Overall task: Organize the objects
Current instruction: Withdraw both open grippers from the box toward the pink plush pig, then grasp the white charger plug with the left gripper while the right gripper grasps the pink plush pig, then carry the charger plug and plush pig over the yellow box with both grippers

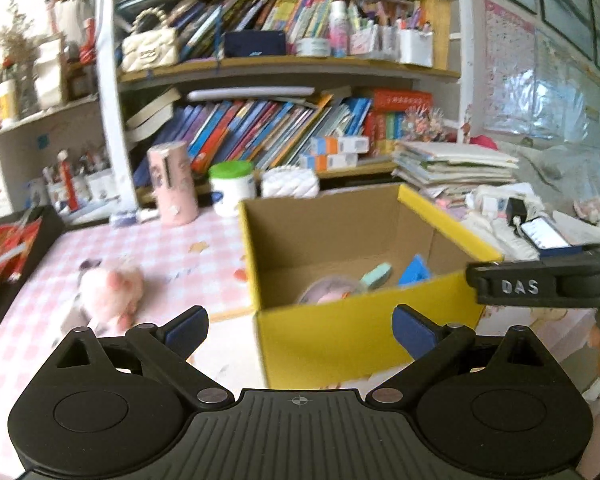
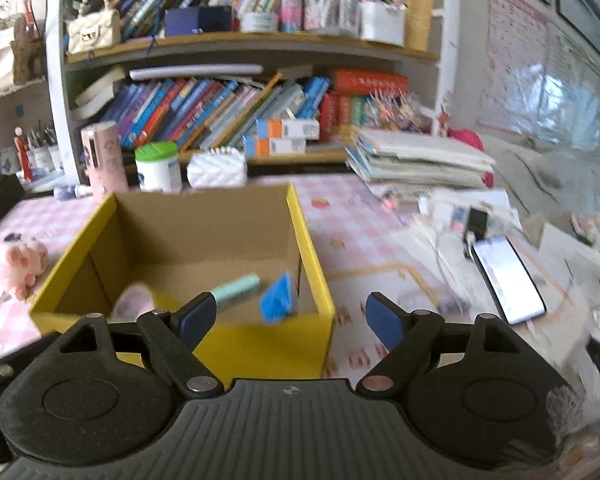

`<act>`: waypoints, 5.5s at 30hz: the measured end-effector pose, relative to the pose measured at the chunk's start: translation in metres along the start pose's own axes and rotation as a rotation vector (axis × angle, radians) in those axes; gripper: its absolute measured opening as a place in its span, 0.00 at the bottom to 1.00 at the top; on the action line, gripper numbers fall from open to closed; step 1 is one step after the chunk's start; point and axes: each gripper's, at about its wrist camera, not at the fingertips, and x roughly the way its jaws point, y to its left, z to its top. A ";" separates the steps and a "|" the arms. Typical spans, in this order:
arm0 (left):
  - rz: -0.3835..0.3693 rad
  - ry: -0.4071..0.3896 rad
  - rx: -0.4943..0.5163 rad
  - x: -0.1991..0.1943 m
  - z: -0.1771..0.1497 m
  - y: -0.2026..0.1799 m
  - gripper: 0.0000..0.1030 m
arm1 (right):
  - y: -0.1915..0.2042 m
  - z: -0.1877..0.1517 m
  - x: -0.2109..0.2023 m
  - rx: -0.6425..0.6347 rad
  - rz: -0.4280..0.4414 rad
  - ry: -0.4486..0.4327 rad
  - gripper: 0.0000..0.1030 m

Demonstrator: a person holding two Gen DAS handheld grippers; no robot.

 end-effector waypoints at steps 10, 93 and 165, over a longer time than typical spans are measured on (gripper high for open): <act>0.049 0.085 -0.043 -0.027 -0.033 0.024 0.97 | 0.025 -0.049 -0.020 0.001 0.000 0.135 0.80; 0.309 0.196 -0.253 -0.027 -0.073 0.212 0.97 | 0.259 -0.038 0.014 -0.316 0.367 0.163 0.82; 0.149 0.264 -0.460 0.067 -0.034 0.275 0.24 | 0.302 0.046 0.131 -0.210 0.540 0.271 0.60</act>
